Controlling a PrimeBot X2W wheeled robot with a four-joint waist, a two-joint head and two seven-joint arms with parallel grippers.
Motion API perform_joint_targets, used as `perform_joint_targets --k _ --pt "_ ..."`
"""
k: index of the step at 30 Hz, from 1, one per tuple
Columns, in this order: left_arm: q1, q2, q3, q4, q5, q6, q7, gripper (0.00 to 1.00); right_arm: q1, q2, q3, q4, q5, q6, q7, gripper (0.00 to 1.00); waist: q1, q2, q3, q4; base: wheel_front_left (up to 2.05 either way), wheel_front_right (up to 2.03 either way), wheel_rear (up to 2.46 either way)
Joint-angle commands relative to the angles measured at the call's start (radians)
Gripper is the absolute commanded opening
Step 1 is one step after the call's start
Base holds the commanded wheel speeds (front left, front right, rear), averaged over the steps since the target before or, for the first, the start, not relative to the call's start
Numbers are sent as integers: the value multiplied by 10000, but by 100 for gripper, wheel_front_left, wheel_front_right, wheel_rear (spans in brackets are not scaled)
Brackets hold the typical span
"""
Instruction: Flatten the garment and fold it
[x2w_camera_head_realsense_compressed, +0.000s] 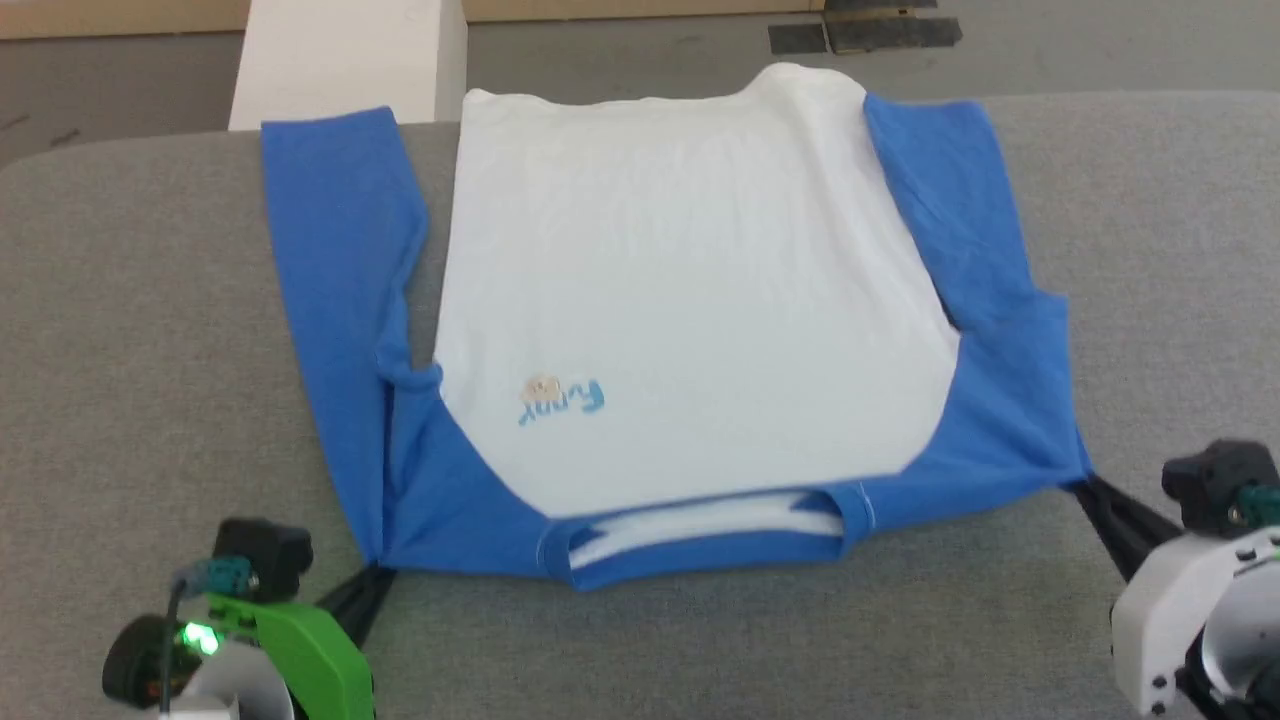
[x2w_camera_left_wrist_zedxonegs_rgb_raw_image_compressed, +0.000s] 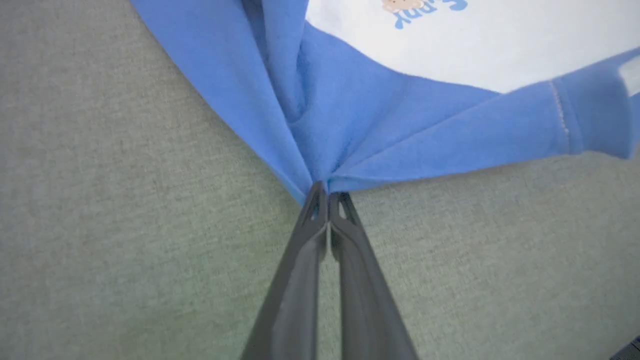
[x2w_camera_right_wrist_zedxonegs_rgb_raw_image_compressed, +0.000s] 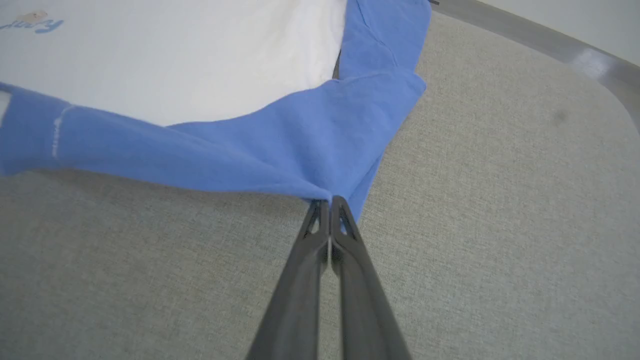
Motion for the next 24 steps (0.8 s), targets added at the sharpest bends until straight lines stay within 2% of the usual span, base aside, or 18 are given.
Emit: perform_joint_targets --k 1,5,13,14,15,16,17,18,21,24 --pt "362 276 -86 -69 -63 297 -17 0 338 80 -238 -84 -158 -38 139 0 1 0 -255 167 0 0 0" --pt "1081 184 -438 -513 -314 643 77 0 1183 364 -341 -47 -247 -38 619 0 1 0 -356 222 0 0 0" --pt "1710 -436 -796 -188 -433 664 131 0 1642 570 313 747 -352 -38 674 0 1 0 -543 281 0 0 0" --pt "1702 -536 -824 -76 -363 637 112 6 1626 590 437 885 -372 -38 658 0 1 0 -576 288 0 0 0" --pt "1701 -627 -840 14 -323 625 89 66 1616 632 502 981 -380 -38 634 0 1 0 -602 290 0 0 0" --pt "1713 -748 -854 106 -318 596 74 100 1612 680 541 1090 -407 -38 583 33 1 0 -648 302 0 0 0" --pt "1722 -835 -870 175 -309 576 76 100 1628 689 571 1178 -411 -38 529 89 1 0 -691 319 0 0 0" --pt "1739 -936 -874 233 -318 546 48 100 1666 720 549 1285 -375 -38 478 100 1 0 -745 341 0 0 0" --pt "1852 -1072 -748 276 -445 591 -171 100 1868 790 280 1444 -303 -38 232 100 1 0 -896 416 0 0 0" --pt "2037 -970 -541 99 -568 731 -506 100 2251 1018 -356 1323 -341 -38 23 100 1 0 -1084 514 0 0 0"
